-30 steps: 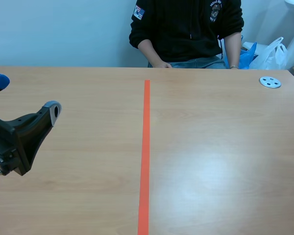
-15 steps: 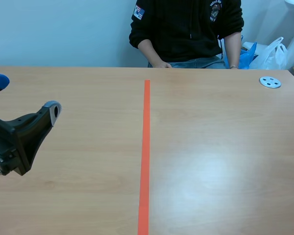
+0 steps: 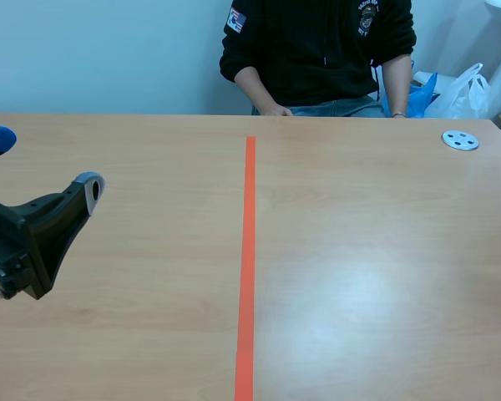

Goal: Sort the leaf by its shape. The table is split by an orange tape line. A compound leaf with several leaflets goes to the left side, a simple leaf with one blade goes to the right side. Return to the home posture when a red brick is placed on the table.

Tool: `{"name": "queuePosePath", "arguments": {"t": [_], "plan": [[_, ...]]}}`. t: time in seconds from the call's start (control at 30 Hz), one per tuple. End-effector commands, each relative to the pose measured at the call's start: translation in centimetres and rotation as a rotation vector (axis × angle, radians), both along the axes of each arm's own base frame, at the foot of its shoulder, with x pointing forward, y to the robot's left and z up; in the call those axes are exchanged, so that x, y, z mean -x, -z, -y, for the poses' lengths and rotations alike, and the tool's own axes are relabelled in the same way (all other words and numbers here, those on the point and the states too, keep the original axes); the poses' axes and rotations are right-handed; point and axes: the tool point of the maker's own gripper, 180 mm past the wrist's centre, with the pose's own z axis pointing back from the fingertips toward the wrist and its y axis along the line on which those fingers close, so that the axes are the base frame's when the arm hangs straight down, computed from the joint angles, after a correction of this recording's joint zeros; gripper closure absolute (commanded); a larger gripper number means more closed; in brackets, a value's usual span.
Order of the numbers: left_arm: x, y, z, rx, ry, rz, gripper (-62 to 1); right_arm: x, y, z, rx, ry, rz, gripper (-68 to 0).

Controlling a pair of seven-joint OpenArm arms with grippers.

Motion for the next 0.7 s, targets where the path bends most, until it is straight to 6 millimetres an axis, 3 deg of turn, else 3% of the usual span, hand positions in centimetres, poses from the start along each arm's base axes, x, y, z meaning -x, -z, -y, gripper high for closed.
{"name": "queuePosePath", "arguments": {"t": [0.0,0.17,0.27,0.67], "plan": [[0.0,-0.7,0.0,0.011,0.004,0.023,-62.3,-1.1,-1.7,-1.1,-0.001,-0.055,0.048,-54.1],[0.0,-0.7,0.0,0.01,0.004,0.023,-62.3,-2.2,-4.5,-4.9,0.034,-0.196,0.096,-54.3],[0.0,-0.7,0.0,0.011,0.004,0.023,-62.3,-2.6,-5.1,-6.8,0.053,-0.26,0.1,-54.3],[0.0,-0.7,0.0,0.011,0.004,0.024,-62.3,-2.9,-2.2,-13.8,-0.03,-0.456,0.044,-54.3]]}}
